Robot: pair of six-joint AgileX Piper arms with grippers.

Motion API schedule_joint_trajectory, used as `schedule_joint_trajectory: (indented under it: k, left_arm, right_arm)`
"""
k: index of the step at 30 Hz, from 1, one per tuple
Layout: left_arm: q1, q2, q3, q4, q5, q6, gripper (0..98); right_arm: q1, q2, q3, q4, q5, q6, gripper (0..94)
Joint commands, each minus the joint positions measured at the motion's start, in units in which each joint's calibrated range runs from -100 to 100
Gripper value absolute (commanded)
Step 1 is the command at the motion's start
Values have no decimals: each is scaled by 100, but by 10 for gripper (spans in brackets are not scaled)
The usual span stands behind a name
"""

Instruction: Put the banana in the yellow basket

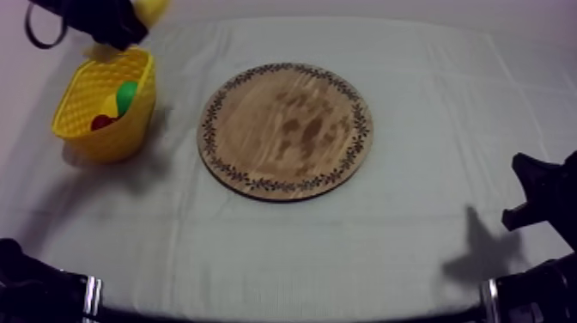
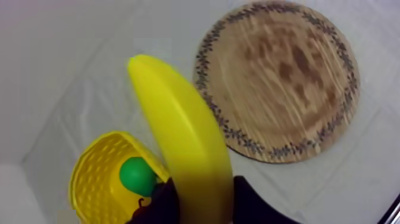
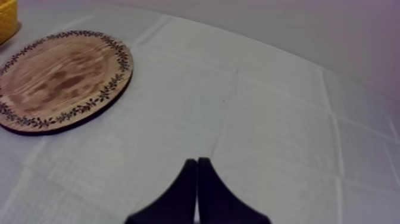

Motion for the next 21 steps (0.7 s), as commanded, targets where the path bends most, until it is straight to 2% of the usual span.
schedule_joint_trajectory:
  k: [1,8,21]
  left_arm:
    - [-203,-127,-104,-23,-6,187,197]
    - [-866,265,-817,-96,0,625,199]
    - [-1587,1449,-1415,-246,-135,952,200]
  right_arm:
    - [0,0,-3,-2,-2,1,3]
    - [0,0,-3,-2,-2,-1,3]
    - [0,0,-3,-2,-2,-1,3]
